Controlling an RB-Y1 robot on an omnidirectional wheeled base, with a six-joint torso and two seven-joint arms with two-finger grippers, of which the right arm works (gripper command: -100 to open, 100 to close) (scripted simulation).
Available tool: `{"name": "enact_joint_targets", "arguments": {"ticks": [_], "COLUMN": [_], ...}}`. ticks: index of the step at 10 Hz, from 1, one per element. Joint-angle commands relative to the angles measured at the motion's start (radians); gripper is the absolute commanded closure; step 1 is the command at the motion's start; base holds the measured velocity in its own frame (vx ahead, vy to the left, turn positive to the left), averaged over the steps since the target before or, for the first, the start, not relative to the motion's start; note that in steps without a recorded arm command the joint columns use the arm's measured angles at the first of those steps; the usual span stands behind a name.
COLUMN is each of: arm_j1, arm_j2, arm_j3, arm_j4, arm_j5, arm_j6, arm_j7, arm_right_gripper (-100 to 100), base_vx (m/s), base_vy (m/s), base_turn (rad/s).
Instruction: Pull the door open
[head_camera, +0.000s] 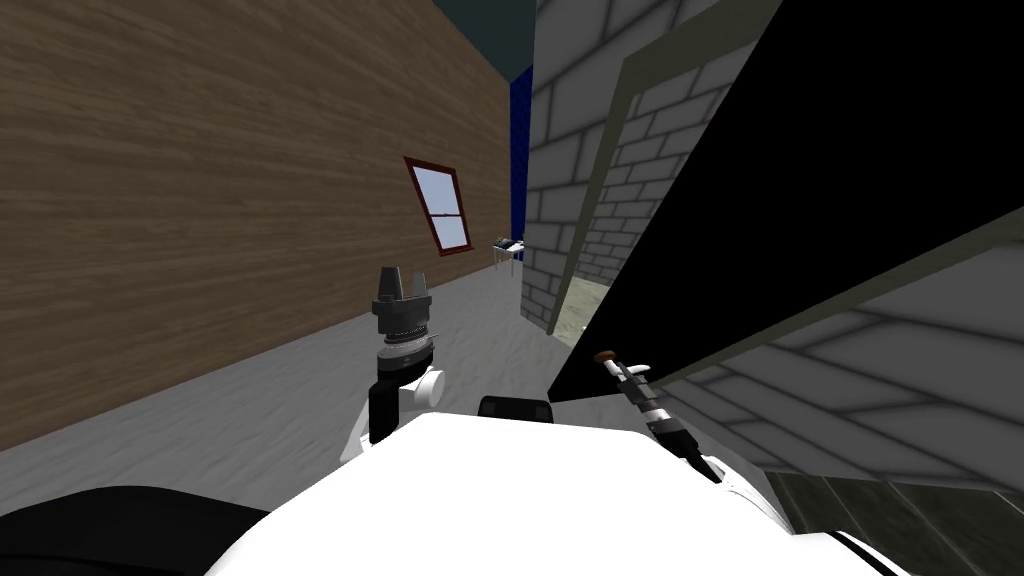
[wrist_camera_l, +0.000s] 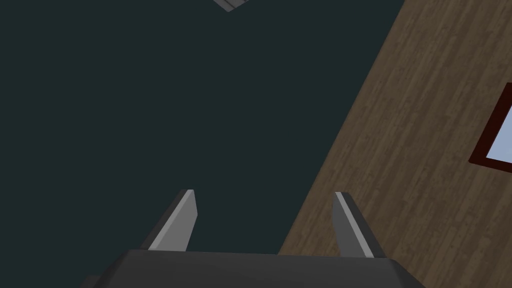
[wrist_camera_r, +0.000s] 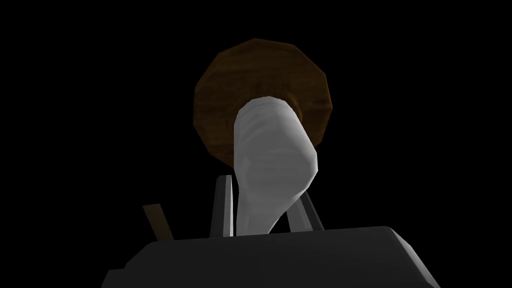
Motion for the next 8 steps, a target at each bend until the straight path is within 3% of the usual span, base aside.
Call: {"name": "enact_joint_targets", "arguments": {"ticks": [1, 8], "arm_j1": [0.0, -0.062], "arm_j2": [0.0, 0.032], "arm_j3": [0.0, -0.058], "arm_j4": [0.0, 0.015], "arm_j5": [0.0, 0.076], "arm_j6": [0.0, 0.05], "arm_j7": [0.0, -0.006], "arm_right_gripper": [100, 100], "base_vx": [-0.01, -0.19], "base_vy": [-0.006, -0.078], "base_turn": [-0.009, 0.135]}}
